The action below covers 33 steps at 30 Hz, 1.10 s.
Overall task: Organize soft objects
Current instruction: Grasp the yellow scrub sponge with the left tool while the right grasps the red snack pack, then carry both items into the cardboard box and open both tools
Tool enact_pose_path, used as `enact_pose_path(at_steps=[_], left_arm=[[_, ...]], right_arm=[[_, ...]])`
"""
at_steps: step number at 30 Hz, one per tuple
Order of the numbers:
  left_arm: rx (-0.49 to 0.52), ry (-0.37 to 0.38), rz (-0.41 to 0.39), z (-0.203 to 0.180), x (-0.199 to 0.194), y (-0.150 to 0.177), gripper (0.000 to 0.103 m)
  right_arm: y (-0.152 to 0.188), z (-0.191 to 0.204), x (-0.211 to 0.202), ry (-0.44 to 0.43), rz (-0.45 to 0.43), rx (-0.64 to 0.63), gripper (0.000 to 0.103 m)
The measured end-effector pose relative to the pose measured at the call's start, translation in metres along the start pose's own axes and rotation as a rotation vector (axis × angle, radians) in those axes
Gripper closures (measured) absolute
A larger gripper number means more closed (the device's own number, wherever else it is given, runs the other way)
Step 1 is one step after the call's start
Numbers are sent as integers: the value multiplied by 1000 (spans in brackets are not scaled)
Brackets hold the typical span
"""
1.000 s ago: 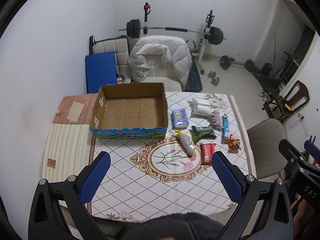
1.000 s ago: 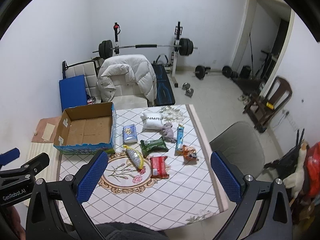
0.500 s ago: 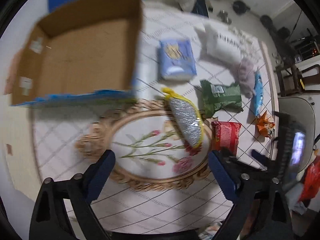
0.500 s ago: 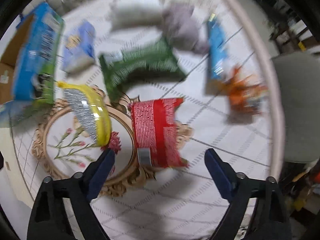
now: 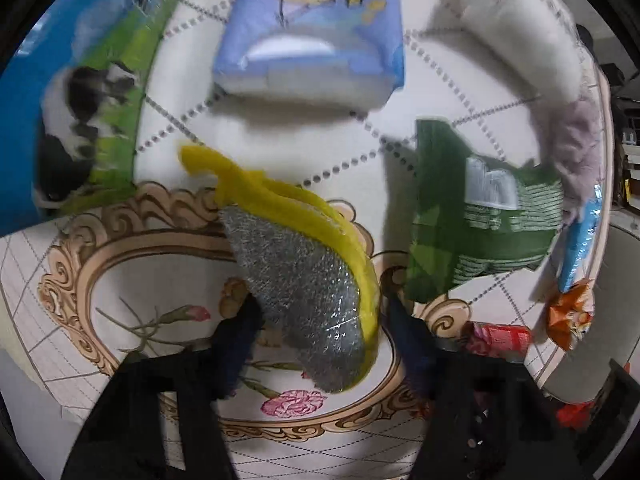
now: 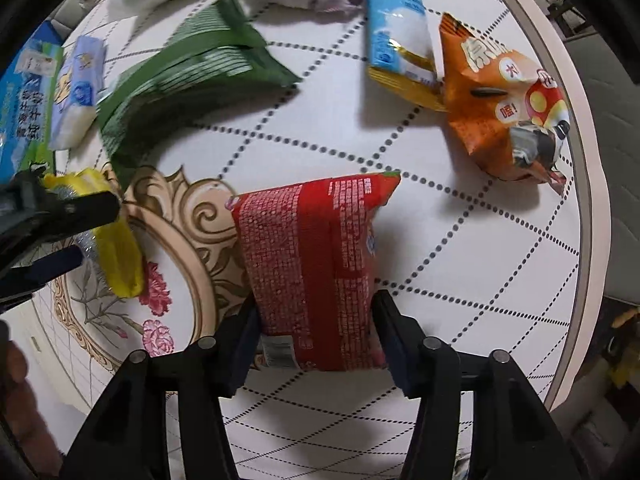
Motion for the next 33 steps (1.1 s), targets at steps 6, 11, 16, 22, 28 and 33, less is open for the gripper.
enact_pose_path(at_steps=[6,11,16,22,28,33], left_arm=[[111,-98,-99,-4,-1,23,62],[197,-64,-205,13,-56,70,62],[168,60,-333,68,-176,67,62],[67,50,-409,166,-253,-36,62],[24,21,-278,252,-211,-129,62],[55,29,-137,278,-150,-168,62]], right_arm=[[-7,3,12,60,12,-41,54],[10,37,-23,-27,7,-105,56],[9,132,-106,-164,-92,-276,56],[-28,295,-170,-297,-157,-426,56],[-91,424,-100,-234,-104,-430,56],[-130,466,-29,-165,-40,-422,56]])
Point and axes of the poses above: each gripper's, at about its wrist camera, not at the fingertips, and x roughly the way its jaws point, z to its left, y to its underside, the point moved 10 cm from there along x, roughly the way its jaws point, and after that the axes turned 7 degrees about -y, right-handed, at the moved point
